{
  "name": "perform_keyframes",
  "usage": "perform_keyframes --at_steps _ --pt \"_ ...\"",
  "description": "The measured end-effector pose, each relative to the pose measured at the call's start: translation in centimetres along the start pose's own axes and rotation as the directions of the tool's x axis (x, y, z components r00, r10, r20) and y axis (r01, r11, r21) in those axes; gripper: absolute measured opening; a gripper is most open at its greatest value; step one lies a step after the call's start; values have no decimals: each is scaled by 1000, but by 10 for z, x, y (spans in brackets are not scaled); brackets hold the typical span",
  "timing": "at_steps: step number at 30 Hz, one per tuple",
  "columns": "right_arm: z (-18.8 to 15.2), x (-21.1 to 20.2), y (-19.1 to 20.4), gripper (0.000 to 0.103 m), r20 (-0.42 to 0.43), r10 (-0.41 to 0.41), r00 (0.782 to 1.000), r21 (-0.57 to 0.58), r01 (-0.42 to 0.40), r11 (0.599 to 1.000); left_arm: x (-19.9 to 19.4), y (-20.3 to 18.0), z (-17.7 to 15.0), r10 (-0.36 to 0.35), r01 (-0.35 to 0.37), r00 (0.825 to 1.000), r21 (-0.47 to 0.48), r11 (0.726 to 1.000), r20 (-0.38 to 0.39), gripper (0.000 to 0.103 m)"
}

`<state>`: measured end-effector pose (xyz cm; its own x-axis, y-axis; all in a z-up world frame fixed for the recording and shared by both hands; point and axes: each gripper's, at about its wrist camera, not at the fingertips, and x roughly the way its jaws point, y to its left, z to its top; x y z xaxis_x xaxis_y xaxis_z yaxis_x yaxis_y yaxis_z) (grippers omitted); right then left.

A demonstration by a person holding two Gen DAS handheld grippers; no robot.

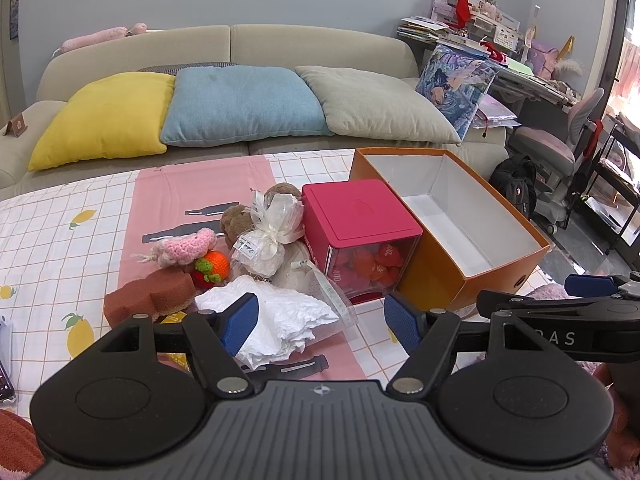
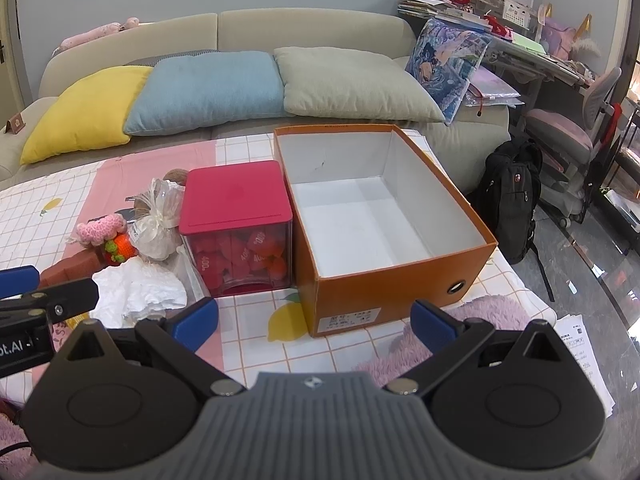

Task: Organize soft objects

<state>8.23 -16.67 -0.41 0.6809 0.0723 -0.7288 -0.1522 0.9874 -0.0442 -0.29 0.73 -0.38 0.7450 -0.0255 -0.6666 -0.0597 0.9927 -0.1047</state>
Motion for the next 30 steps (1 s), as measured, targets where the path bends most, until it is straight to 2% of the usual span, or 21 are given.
perform_keyframes --at_steps 5,10,15,17,18,20,23,27,30 --pt "2 4 2 100 -17 2 1000 -6 -2 1000 1 0 -1 -5 5 1000 -5 1000 -2 83" --pt "0 11 7 100 -52 23 998 -35 -25 999 6 9 -2 -12 10 999 -54 998 -33 80" --pt "-1 27 16 99 -114 97 989 -79 -107 991 20 31 -4 -58 43 993 -138 990 -106 66" --pt "-2 35 22 85 -143 143 979 -107 -159 981 27 40 -8 -54 34 989 -147 988 -136 62" --pt "-3 39 26 82 -164 165 972 -121 -186 975 31 45 -10 -51 27 988 -159 987 -148 59" --pt "-5 49 35 68 -218 216 952 -135 -249 959 39 57 -13 -66 28 980 -198 980 -187 56" --pt "-7 60 48 57 -258 280 925 -148 -324 934 47 72 -17 -75 21 971 -233 972 -226 49" --pt "-4 71 66 56 -248 320 914 -196 -371 908 56 91 -24 -62 -11 965 -277 961 -253 38" --pt "2 80 78 56 -234 351 907 -216 -400 891 61 104 -25 -69 -16 966 -322 947 -249 37"
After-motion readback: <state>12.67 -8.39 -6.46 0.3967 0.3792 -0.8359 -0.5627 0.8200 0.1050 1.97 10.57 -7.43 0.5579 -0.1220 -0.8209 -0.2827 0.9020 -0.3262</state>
